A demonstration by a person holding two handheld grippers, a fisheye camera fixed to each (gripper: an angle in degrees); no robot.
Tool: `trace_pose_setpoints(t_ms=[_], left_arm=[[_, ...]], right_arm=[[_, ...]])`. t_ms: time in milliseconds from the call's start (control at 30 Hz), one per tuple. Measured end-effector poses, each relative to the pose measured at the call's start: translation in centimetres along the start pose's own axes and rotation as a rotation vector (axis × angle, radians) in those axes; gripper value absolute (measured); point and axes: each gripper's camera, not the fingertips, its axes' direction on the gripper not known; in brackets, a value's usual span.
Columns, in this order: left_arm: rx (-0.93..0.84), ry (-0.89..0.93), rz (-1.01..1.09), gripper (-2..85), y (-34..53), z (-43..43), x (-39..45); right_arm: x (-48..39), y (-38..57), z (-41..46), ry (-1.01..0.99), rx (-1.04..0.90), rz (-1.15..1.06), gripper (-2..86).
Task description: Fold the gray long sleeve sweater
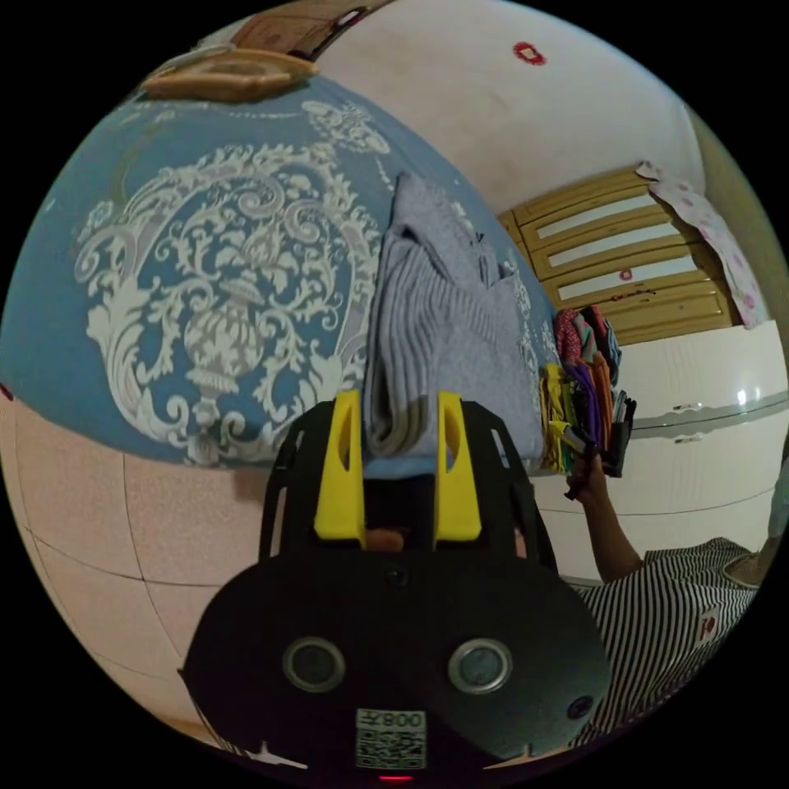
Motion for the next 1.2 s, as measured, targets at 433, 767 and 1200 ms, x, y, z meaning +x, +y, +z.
trace_pose_setpoints(t_ms=[433,767,1200], left_arm=[[-0.065,0.061,-0.016,4.5,-2.4,-5.9,4.2],[0.007,0.26,-0.011,2.9,-1.1,-17.3,8.5],[0.031,0.343,-0.059,2.5,3.3,-27.9,12.8]], right_arm=[[2.1,5.8,-2.5,-0.102,-0.092,0.095,5.4],[0.4,7.6,-9.1,-0.214,-0.162,0.037,2.3],[-2.7,12.4,-15.5,-0.255,-0.248,-0.011,1.8]])
